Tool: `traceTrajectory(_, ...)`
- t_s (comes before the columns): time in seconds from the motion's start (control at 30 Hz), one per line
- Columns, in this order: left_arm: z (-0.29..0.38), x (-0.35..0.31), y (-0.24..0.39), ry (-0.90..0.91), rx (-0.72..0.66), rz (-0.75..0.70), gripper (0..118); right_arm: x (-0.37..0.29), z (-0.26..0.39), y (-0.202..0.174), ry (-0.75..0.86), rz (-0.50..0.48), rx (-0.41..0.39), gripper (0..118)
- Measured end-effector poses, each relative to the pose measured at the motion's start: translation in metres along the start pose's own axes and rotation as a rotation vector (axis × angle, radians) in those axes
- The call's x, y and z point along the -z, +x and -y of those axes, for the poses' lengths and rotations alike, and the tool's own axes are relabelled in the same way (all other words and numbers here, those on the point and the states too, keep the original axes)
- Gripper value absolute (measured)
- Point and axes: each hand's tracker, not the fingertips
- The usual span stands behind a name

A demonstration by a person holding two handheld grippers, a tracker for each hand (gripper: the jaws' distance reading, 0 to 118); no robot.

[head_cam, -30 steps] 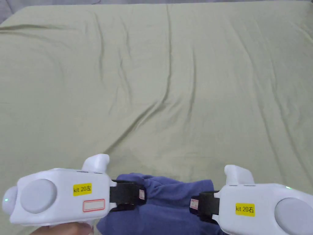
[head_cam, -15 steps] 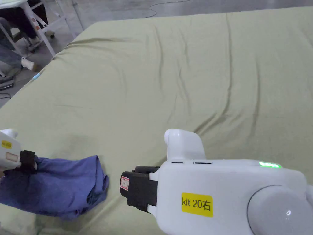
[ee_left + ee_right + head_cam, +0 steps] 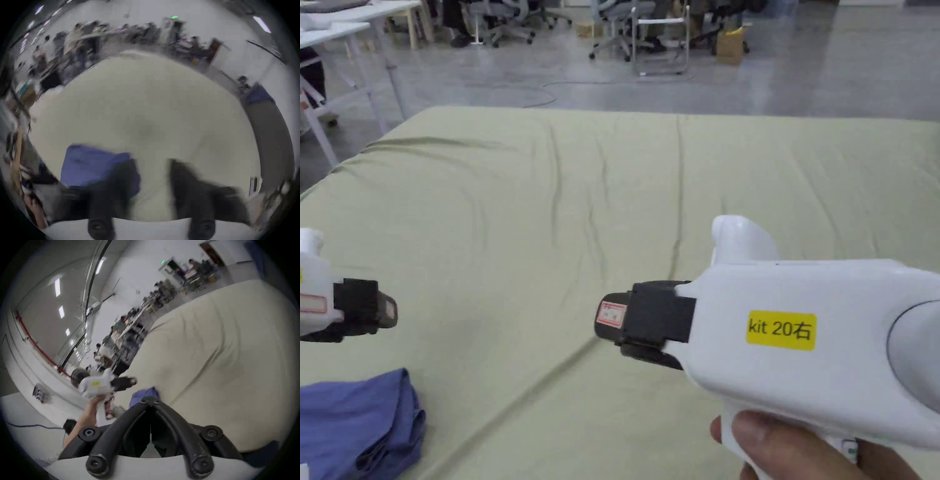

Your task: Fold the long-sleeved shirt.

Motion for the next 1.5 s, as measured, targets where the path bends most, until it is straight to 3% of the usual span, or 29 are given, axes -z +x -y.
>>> traceTrajectory(0.03,0.003,-0.020,0.030,0.068,0.125,-0.031,2,-0.026,-0.008,0.003,0.052,0.049,-0.026,0)
traceTrajectory(0.13,0.018,-0.074,0.105,0.331,0.281,0.043,2,-0.092,-0.018,0.011,0.214,0.202,-0.128,0)
traceTrajectory(0.33,0.059,-0.112,0.225,0.530,0.332,0.167,2,-0.175,-0.010,0.014,0.488,0.616,-0.301,0)
traceTrajectory(0.47,0.094,-0.132,0.259,0.582,0.260,0.218,2,-0.200,0.012,0.011,0.551,0.674,-0.549,0)
traceTrajectory(0.53,0.106,-0.140,0.267,0.638,0.291,0.190,2,-0.206,0.021,0.010,0.537,0.713,-0.588,0)
traceTrajectory(0.73,0.130,-0.169,0.269,0.648,0.202,0.180,2,-0.230,0.045,0.018,0.588,0.597,-0.557,0)
traceTrajectory(0.93,0.148,-0.193,0.273,0.671,0.207,0.171,2,-0.243,0.054,0.025,0.605,0.572,-0.495,0)
traceTrajectory(1.0,0.153,-0.196,0.277,0.672,0.216,0.166,13,-0.245,0.056,0.022,0.612,0.577,-0.500,0)
traceTrajectory(1.03,0.154,-0.196,0.277,0.677,0.220,0.167,34,-0.245,0.055,0.022,0.617,0.574,-0.510,0)
traceTrajectory(1.07,0.154,-0.196,0.278,0.684,0.221,0.167,87,-0.246,0.052,0.022,0.627,0.554,-0.516,33)
traceTrajectory(1.1,0.153,-0.195,0.279,0.691,0.217,0.157,118,-0.246,0.050,0.022,0.643,0.539,-0.517,83)
traceTrajectory(1.13,0.151,-0.194,0.281,0.685,0.219,0.155,117,-0.244,0.043,0.022,0.637,0.536,-0.499,118)
traceTrajectory(1.17,0.155,-0.199,0.277,0.821,0.196,0.145,118,-0.241,0.036,0.023,0.595,0.579,-0.467,115)
traceTrajectory(1.2,0.157,-0.197,0.279,0.753,0.218,0.159,118,-0.243,0.040,0.026,0.617,0.508,-0.475,118)
traceTrajectory(1.27,0.157,-0.203,0.280,0.743,0.256,0.150,118,-0.246,0.039,0.032,0.629,0.515,-0.511,118)
traceTrajectory(1.3,0.156,-0.203,0.283,0.735,0.275,0.142,118,-0.249,0.041,0.036,0.673,0.456,-0.518,118)
traceTrajectory(1.4,0.157,-0.206,0.282,0.737,0.299,0.135,118,-0.258,0.035,0.023,0.651,0.383,-0.484,118)
traceTrajectory(1.5,0.155,-0.205,0.282,0.743,0.297,0.133,118,-0.255,0.034,0.021,0.642,0.428,-0.466,118)
